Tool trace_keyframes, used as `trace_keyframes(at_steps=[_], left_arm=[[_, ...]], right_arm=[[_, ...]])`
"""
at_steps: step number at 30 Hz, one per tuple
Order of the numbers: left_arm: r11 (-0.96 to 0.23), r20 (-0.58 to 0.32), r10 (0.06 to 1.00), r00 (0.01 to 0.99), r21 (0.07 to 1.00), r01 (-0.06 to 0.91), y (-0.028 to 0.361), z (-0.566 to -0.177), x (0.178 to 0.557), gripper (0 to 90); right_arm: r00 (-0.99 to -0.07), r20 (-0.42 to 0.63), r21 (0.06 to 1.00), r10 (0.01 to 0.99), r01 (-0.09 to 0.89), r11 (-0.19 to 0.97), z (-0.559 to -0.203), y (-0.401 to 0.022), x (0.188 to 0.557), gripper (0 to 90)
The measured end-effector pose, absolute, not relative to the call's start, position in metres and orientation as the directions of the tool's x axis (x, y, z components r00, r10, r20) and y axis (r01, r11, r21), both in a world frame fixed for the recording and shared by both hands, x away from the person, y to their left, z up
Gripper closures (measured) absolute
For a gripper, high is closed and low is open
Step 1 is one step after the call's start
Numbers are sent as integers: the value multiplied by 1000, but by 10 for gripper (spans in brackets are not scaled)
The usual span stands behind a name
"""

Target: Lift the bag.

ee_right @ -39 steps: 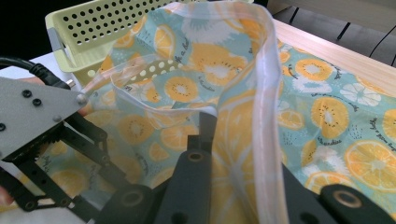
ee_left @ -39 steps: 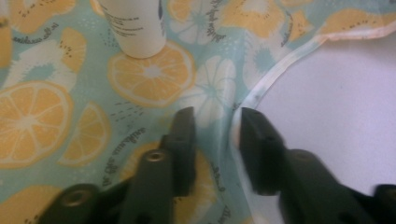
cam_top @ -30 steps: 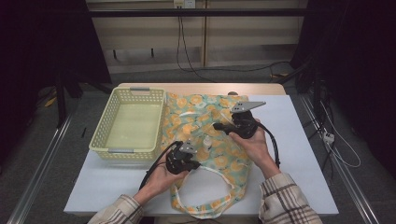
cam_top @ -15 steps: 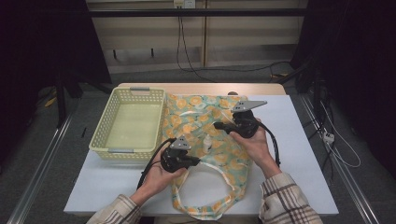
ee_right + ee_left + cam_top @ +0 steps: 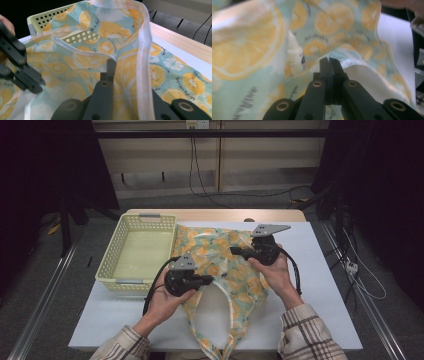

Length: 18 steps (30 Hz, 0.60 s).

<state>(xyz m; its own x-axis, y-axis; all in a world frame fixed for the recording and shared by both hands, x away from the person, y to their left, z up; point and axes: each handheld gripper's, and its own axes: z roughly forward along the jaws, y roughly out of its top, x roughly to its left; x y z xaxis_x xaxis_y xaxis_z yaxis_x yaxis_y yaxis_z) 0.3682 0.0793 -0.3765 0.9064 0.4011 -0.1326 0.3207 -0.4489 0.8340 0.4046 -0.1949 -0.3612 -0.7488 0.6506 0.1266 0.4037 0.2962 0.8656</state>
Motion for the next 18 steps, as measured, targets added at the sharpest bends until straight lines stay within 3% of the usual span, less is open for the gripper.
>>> trace_keyframes(at_steps=[18], left_arm=[[-279,-109,423,900,929,244,91,-310,374,900]], right_arm=[[-737,94,897,670,355,264,-321,-199,416,900]])
